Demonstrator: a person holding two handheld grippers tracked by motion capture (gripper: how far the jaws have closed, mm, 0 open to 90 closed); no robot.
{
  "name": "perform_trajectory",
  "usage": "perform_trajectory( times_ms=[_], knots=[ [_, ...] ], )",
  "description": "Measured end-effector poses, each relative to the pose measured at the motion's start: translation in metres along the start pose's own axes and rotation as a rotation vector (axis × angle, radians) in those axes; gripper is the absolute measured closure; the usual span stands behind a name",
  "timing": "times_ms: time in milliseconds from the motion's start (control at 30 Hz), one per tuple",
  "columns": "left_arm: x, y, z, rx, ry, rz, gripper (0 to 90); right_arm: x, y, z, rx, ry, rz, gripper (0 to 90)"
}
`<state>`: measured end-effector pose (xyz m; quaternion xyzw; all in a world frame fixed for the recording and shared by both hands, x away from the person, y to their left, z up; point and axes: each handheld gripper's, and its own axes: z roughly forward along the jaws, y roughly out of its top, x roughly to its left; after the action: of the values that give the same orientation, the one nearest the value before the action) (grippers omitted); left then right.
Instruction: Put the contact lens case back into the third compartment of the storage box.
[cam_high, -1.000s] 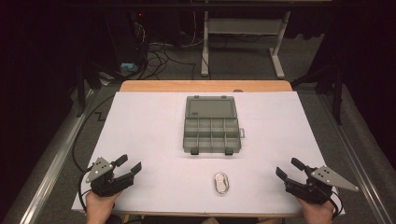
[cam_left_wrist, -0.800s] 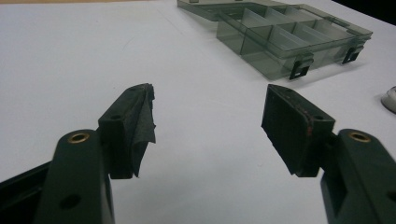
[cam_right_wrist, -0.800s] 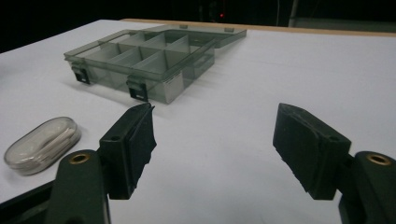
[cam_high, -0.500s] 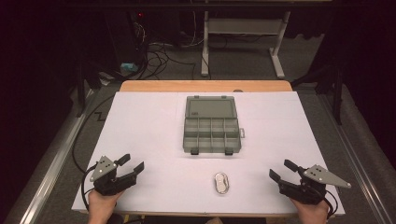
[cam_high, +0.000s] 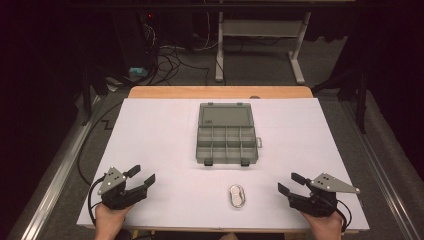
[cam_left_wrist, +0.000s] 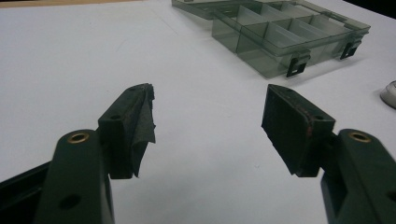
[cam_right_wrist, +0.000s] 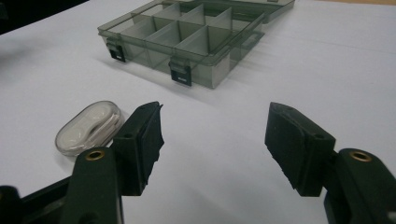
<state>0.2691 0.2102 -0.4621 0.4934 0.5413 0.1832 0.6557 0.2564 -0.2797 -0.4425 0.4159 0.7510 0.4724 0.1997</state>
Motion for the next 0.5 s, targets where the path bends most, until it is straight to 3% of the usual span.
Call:
perform_trajectory(
  times_ms=[300, 500],
  knots=[
    [0.0, 0.0, 0.0, 0.001, 0.0, 0.0, 34.3, 0.01, 0.004, 0.009, 0.037, 0.021, -0.01, 42.5],
    [0.0, 0.0, 0.0, 0.001, 0.001, 0.001, 34.3, 0.014, 0.007, 0.015, 0.072, 0.043, 0.008, 43.5]
  ],
)
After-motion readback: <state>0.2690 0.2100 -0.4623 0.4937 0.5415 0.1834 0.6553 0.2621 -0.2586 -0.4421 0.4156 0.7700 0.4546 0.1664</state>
